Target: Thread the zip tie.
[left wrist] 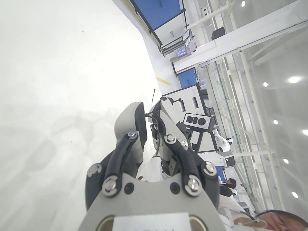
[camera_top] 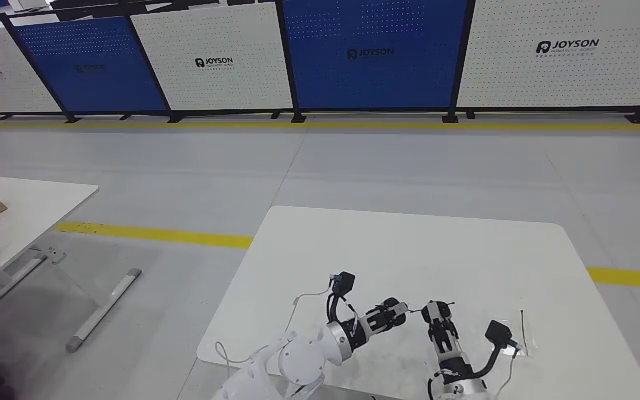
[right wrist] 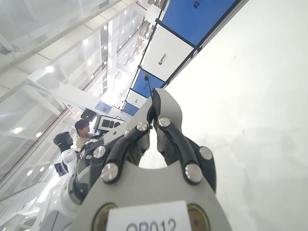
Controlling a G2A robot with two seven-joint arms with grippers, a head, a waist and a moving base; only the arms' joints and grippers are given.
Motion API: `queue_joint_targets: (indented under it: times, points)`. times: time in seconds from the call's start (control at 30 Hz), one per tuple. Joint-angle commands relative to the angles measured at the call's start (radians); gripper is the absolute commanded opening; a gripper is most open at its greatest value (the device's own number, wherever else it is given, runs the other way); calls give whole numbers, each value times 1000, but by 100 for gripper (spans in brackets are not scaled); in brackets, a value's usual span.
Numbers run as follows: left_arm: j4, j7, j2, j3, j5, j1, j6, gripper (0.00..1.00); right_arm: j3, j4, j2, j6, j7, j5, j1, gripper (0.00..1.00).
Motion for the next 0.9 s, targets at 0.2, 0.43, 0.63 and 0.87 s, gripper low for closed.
queue_joint_targets:
  times: [0.2, 0.43, 0.63, 0.87]
  points:
    - [2, 0, -1, 1, 3, -2, -2, 1, 0, 2, -2, -6, -1, 1, 1, 0]
    - [2, 2, -3, 2, 5, -1, -5, 0, 2, 2, -3, -8, 1, 4, 0, 0]
    - [-6, -7, -3, 9, 11, 2, -23, 0, -7, 9, -4, -9, 25, 7, 8, 0]
    - [-11, -9, -3, 8, 13, 6, -32, 0, -6, 13, -6, -15, 31, 16, 12, 0]
